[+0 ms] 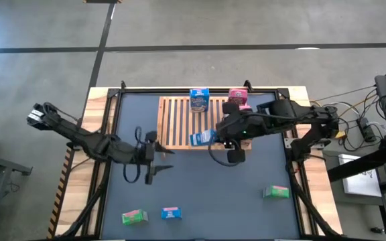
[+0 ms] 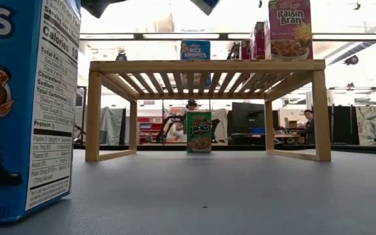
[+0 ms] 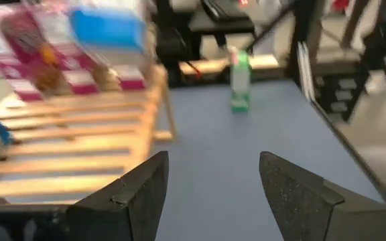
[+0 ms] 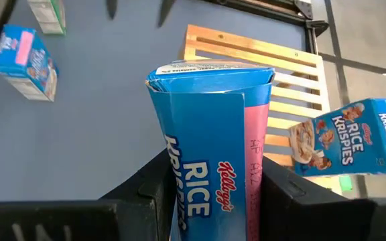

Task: Stack cereal on shelf
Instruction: Put the right blue cereal box on the shelf

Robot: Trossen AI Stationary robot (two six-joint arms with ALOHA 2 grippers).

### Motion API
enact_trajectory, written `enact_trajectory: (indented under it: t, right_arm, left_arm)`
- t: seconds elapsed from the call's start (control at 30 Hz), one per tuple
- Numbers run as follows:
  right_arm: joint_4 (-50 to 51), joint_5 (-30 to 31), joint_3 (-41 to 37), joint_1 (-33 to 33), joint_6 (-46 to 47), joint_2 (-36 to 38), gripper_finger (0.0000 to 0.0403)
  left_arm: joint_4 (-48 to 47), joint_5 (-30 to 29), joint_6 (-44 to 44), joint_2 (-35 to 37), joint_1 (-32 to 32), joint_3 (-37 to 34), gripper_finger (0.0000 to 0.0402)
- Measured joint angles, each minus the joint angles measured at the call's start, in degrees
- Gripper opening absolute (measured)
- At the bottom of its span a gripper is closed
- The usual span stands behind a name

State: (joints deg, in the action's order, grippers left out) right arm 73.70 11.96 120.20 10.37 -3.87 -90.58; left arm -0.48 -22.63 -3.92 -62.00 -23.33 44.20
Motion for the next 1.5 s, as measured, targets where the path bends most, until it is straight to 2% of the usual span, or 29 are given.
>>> enact_trajectory:
  t: [0.17,0.37,0.57,0.77,0.87,1.03,1.33,1.5]
  right_arm:
    - [-0.5,-0.1,-0.2,-0.7,-1.8,-1.5,0.0134]
    - [-1.5,0.0,-0.2,-1.0,-1.7,-3.6,0.0134]
    - [-2.2,0.2,-0.2,-1.6,0.3,-5.3,0.0134]
    - [-2.3,0.2,-0.2,-1.7,1.3,-6.1,0.0134]
    - [-2.3,0.2,-0.2,-1.7,1.5,-6.1,0.0134]
    - [-2.3,0.2,-0.2,-1.7,1.7,-5.8,0.0134]
    - [-2.5,0.2,-0.2,-1.7,1.9,-5.6,0.0134]
    - [-2.5,0.1,-0.2,-1.7,2.0,-5.6,0.0139]
  left_arm:
    - [4.6,4.1,3.8,1.0,6.8,1.5,0.0225]
    - [3.9,6.7,8.2,-3.7,11.0,6.7,0.0268]
    - [-4.5,4.4,9.9,-9.8,11.1,15.2,0.0314]
    - [-12.4,2.2,9.2,-16.2,11.5,23.3,0.0321]
    - [-16.4,-0.6,7.8,-18.4,12.1,26.7,0.031]
    - [-17.6,-0.4,7.7,-20.0,12.9,29.1,0.0273]
    - [-17.6,1.1,7.5,-19.4,13.1,28.0,0.016]
    - [-17.6,1.1,7.6,-19.4,13.1,27.8,0.013]
